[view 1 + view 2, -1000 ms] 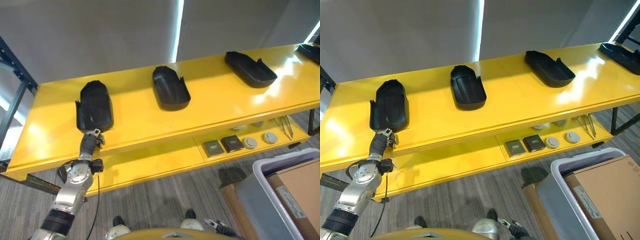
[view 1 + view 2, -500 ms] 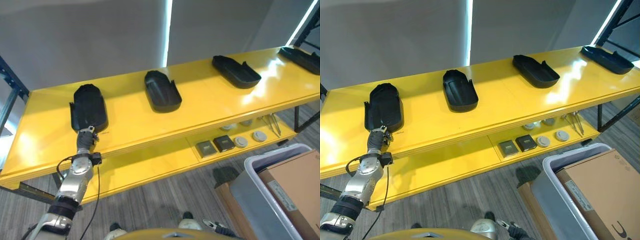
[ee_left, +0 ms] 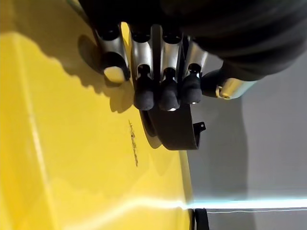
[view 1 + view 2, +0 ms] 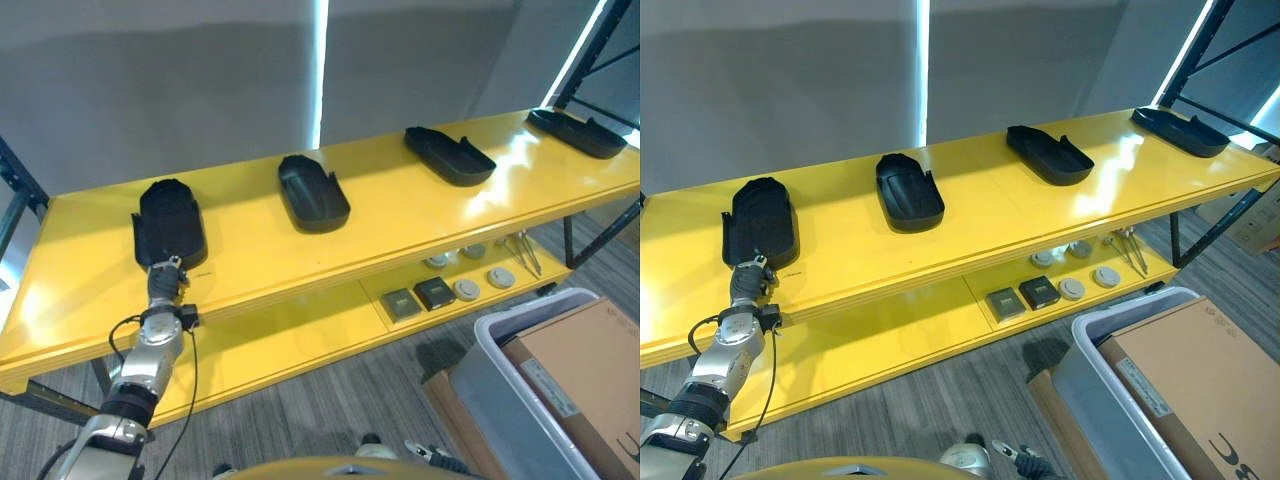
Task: Move parts from the plastic box to the shelf.
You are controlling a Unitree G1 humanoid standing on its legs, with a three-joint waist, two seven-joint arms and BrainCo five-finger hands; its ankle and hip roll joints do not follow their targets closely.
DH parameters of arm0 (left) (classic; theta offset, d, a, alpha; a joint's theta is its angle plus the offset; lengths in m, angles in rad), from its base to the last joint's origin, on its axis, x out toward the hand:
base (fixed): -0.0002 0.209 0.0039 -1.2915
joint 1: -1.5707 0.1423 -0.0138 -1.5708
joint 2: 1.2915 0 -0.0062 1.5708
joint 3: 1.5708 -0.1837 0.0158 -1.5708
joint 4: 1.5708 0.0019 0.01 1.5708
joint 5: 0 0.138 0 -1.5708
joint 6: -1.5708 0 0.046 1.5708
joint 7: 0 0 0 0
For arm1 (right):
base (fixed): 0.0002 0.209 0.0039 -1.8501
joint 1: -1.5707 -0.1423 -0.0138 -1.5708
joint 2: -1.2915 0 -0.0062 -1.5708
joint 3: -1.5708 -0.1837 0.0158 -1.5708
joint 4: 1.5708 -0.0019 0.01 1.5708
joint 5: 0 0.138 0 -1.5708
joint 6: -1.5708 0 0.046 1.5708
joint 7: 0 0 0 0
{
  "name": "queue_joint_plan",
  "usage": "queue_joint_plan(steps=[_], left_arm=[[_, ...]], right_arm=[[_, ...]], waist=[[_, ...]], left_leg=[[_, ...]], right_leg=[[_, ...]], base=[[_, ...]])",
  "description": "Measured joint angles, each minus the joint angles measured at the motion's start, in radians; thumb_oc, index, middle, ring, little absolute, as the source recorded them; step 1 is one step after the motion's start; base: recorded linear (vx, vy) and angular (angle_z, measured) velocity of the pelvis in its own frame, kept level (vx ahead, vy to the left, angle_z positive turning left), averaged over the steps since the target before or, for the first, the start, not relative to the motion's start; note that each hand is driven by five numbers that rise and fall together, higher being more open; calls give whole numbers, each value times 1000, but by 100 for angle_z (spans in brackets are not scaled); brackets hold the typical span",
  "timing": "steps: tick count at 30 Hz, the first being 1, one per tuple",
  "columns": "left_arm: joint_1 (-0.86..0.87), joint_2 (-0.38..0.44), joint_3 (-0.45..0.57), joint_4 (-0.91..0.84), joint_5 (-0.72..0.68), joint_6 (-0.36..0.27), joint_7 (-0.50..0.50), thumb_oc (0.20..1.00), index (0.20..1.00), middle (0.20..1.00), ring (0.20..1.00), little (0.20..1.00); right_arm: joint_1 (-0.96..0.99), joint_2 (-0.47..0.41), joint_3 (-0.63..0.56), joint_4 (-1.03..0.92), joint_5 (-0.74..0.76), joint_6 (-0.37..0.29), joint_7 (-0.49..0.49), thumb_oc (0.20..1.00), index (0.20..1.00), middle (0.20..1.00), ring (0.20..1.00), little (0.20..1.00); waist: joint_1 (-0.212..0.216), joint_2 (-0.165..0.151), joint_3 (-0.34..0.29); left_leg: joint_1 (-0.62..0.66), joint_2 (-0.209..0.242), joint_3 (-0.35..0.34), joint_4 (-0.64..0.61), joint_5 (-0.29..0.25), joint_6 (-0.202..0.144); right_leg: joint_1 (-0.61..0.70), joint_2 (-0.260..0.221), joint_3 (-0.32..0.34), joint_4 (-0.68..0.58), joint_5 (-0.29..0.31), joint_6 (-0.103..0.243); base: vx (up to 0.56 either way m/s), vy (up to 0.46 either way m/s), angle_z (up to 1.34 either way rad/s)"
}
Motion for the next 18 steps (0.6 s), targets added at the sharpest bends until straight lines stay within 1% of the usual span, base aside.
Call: queue_joint_plan(steps=[1,2,4,7,10,11,12,13,14,16,18], left_arm=[[0,0,0,0,0,-1,-3,595,595,595,595,595],[0,0,0,-1,0,-3,-19,1000,1000,1000,1000,1000],[4,0,0,-13,0,-8,-38,1000,1000,1000,1000,1000],[48,1,2,-112,-1,-9,-51,1000,1000,1000,1000,1000],[101,-1,3,-194,-5,-24,-86,1000,1000,1000,1000,1000],[139,-3,11,-260,-25,-28,-109,1000,1000,1000,1000,1000],[194,-9,35,-364,-52,-33,-139,1000,1000,1000,1000,1000],[257,-12,42,-508,-98,-79,-182,1000,1000,1000,1000,1000],[271,-12,45,-546,-132,-95,-196,1000,1000,1000,1000,1000],[313,-14,59,-585,-172,-129,-200,1000,1000,1000,1000,1000],[357,-22,89,-581,-200,-122,-225,1000,1000,1000,1000,1000]], right_arm=[[0,0,0,0,-1,0,0,1000,1000,1000,1000,1000],[0,0,0,0,-14,0,0,1000,1000,1000,1000,1000],[0,0,0,-2,-33,1,1,1000,1000,1000,1000,1000],[0,0,0,-2,-38,1,2,1000,1000,1000,1000,1000],[4,2,-1,-3,-39,1,3,1000,1000,1000,1000,1000],[-6,3,-1,-7,-39,1,2,1000,1000,1000,1000,1000],[-1,6,-3,-7,-39,1,0,1000,1000,1000,1000,1000],[10,8,-6,-4,-39,3,-4,1000,1000,1000,1000,1000],[7,5,-12,-2,-38,3,-9,1000,1000,1000,1000,1000],[-8,-1,-30,0,-35,2,-12,1000,1000,1000,1000,1000],[-26,-4,-31,0,-28,2,-21,1000,1000,1000,1000,1000]], waist=[[1,0,0],[3,-1,0],[8,-1,1],[12,0,3],[13,0,8],[20,6,14],[25,13,17],[61,21,23],[82,22,23],[104,43,33],[115,52,28]], left_leg=[[0,0,0,0,0,0],[0,0,0,-4,0,0],[-2,2,-1,-6,0,0],[-8,3,-3,-6,0,0],[-8,4,-10,-6,0,0],[-15,7,-19,-7,1,0],[-23,10,-24,-7,0,0],[-24,16,-38,-6,1,1],[-27,16,-50,-6,7,6],[-32,17,-62,-1,13,11],[-46,17,-80,-1,14,11]], right_leg=[[0,0,0,0,0,0],[0,0,0,1,0,0],[-2,0,0,3,0,0],[-5,0,-3,1,0,0],[4,2,-14,-7,1,-1],[19,4,-25,-11,2,-3],[27,9,-30,-25,7,-3],[38,18,-45,-39,8,-5],[42,21,-52,-41,8,-6],[53,22,-69,-48,8,-6],[60,24,-85,-59,9,-7]], base=[[-14,-50,0],[-20,-67,0],[-22,-87,1],[-14,-76,2],[-28,-90,7],[-72,-125,16],[-127,-91,26],[-130,-51,29],[-128,-40,33],[-83,-17,22],[-82,23,23]])
